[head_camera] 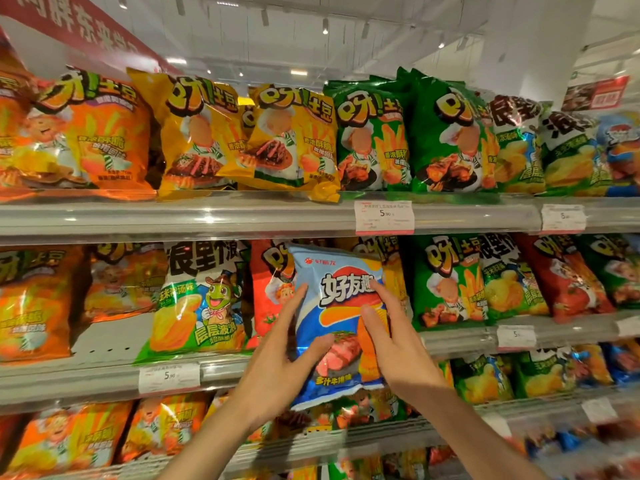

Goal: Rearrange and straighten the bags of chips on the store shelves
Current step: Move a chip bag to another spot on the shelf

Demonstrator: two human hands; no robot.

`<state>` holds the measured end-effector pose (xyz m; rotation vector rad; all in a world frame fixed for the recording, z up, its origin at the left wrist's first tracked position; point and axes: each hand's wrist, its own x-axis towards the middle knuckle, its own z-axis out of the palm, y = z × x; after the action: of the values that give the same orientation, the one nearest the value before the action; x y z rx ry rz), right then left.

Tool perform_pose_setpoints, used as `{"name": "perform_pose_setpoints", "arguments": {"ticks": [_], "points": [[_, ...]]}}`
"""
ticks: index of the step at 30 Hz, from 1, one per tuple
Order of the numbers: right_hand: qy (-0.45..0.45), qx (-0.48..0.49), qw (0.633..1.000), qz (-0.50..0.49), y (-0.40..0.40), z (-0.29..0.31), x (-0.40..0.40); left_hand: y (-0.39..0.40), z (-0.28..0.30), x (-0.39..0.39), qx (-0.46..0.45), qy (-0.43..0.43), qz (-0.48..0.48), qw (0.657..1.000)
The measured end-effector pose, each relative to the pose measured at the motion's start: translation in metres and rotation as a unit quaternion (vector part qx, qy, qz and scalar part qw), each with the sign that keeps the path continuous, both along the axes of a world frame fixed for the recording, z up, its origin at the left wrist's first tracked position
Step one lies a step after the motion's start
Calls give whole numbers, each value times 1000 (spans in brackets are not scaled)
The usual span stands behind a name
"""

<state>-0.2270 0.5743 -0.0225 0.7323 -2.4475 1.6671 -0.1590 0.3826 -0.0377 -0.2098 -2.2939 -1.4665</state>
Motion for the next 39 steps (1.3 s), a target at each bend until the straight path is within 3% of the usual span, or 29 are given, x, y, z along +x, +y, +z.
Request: {"name": "perform_pose_setpoints", "arguments": {"ticks": [10, 17, 26, 39], "points": [[21, -21, 1000, -10, 55, -20, -5, 45, -14, -3, 25, -6, -38, 999], [19, -76, 997, -16, 191, -27, -31, 180, -13, -37, 13, -27, -58, 998], [12, -68, 994, -80, 382, -27, -76, 359, -14, -113, 22, -76, -150, 985], [17, -15, 988, -152, 509, -18, -178, 496, 4, -232, -42, -86, -61, 994]]}}
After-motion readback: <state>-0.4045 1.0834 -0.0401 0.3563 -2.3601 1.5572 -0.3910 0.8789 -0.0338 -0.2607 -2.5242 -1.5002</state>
